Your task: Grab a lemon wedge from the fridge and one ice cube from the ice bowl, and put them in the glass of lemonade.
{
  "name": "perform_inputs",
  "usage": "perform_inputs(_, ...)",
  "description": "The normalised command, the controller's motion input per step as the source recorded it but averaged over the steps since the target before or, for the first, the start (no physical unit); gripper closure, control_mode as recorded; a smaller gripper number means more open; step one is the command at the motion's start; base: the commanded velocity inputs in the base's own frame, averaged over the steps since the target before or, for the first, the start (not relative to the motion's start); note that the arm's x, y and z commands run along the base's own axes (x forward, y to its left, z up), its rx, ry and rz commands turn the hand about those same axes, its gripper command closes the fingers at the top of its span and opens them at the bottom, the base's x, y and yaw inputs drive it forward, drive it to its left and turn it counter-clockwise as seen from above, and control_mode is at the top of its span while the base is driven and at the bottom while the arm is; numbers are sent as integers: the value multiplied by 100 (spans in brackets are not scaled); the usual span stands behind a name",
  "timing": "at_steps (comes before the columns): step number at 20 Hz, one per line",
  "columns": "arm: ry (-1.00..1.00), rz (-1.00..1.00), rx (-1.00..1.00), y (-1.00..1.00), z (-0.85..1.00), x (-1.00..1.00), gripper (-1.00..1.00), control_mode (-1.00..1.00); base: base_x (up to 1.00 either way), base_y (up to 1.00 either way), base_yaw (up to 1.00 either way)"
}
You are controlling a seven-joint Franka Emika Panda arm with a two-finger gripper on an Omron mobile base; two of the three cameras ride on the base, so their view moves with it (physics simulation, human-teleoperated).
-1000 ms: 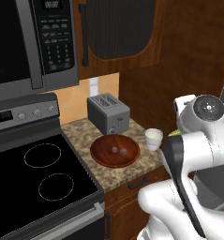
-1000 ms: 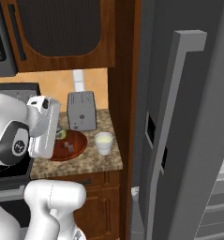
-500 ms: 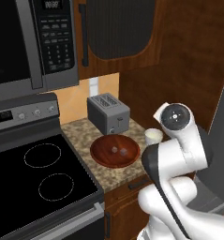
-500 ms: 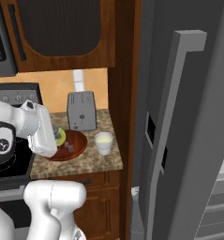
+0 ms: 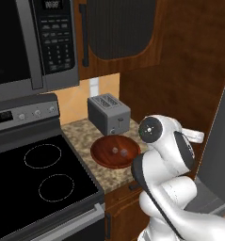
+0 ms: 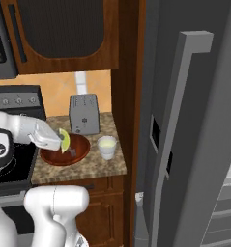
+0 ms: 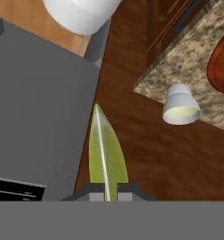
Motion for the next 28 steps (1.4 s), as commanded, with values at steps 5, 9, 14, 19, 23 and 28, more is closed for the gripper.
perform_inputs(5,-3,1,-1,-3,-17,28,100,-100,0,0,0)
perform_inputs(9,-7,0,0,-9,-35,56,100,-100,0,0,0)
perform_inputs(14,-1,0,0,-17,-10,51,100,-100,0,0,0)
perform_inputs(19,3,0,0,-5,-11,29,100,-100,0,0,0)
perform_inputs(23,0,0,-5,0,-33,31,100,-100,0,0,0)
perform_inputs(28,0,0,-5,0,-29,34,100,-100,0,0,0)
